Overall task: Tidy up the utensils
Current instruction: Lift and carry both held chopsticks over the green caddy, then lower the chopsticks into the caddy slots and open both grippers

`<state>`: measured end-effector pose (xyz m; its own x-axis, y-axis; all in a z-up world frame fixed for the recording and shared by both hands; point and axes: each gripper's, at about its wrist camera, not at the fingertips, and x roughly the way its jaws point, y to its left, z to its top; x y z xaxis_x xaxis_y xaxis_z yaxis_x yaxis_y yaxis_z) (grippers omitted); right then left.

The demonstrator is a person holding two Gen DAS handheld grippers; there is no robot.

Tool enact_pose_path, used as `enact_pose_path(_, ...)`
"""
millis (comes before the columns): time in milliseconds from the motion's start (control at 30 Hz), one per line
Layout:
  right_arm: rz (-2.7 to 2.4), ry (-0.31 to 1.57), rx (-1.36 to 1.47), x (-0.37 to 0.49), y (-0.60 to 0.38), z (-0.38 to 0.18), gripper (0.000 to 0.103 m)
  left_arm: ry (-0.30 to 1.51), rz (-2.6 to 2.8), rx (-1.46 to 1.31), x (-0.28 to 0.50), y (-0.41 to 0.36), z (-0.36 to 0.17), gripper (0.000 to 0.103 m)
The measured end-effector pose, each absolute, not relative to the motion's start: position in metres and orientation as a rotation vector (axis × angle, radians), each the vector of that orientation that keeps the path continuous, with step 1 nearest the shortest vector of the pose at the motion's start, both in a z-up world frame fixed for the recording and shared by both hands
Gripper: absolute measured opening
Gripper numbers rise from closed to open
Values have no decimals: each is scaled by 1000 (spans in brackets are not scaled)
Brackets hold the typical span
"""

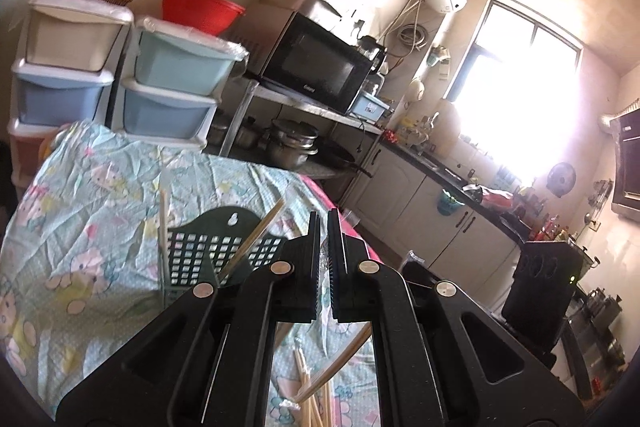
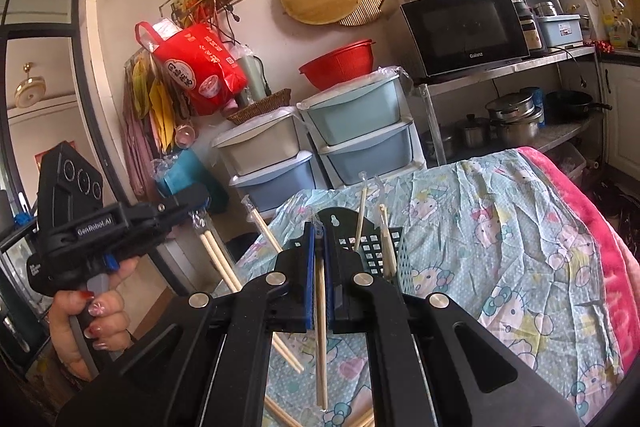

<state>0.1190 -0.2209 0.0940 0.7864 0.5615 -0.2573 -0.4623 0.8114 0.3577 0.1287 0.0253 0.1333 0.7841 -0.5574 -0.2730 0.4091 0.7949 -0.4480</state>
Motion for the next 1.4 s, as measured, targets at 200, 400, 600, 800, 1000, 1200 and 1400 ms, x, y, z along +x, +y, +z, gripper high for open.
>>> enact_pose_path(200, 557, 344, 286, 123, -220, 101, 4, 374, -541, -373, 131, 21, 147, 2)
enact_pose_path(400, 557, 321, 266, 128, -214, 110, 4, 340, -538, -360, 135, 19, 160, 2)
enact_pose_path(600, 555, 287, 255, 132, -211, 121, 4, 310, -522, -347, 137, 23, 172, 2)
enact_pose_path(800, 534, 226, 227, 134, -209, 136, 4, 288, -494, -350, 144, 34, 181, 2)
enact_pose_path(1000, 516, 179, 211, 143, -206, 152, 4, 265, -471, -363, 149, 44, 190, 2)
enact_pose_path(1200, 499, 138, 201, 150, -204, 162, 4, 248, -440, -362, 158, 52, 199, 2)
enact_pose_path(1400, 475, 88, 183, 156, -204, 171, 4, 249, -424, -367, 171, 55, 199, 2)
